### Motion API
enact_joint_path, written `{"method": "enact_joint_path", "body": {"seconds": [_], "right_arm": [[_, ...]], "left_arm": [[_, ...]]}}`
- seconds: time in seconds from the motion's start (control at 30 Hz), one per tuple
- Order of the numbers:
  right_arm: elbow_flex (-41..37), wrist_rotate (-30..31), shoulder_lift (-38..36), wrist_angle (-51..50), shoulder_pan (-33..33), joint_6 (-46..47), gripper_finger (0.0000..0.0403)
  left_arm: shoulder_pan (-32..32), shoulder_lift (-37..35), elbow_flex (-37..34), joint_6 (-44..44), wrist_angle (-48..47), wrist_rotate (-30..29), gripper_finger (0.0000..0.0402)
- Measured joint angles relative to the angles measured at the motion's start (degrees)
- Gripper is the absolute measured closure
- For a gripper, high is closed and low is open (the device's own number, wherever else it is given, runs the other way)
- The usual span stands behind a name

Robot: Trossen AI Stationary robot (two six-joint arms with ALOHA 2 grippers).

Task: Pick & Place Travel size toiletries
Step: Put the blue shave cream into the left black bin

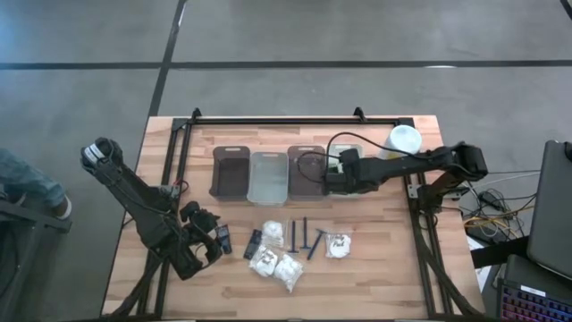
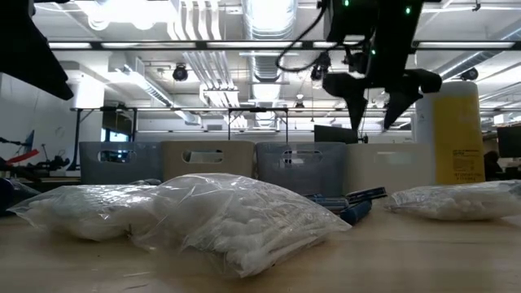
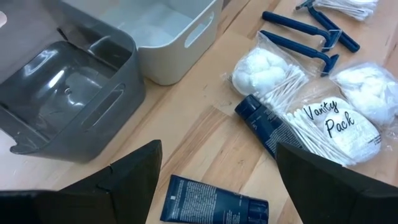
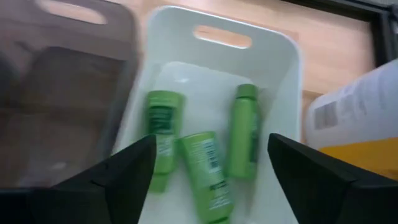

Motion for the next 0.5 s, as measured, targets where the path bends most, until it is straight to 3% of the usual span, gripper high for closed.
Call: {"method": "enact_joint_path", "body": {"seconds": [0.5], "right_arm": [[13.9, -3.2, 0.0, 0.1, 7.9, -5.5, 0.0040]], "left_arm": [[0.1, 0.0, -0.7, 0.1, 0.0, 0.0, 0.0085]]}}
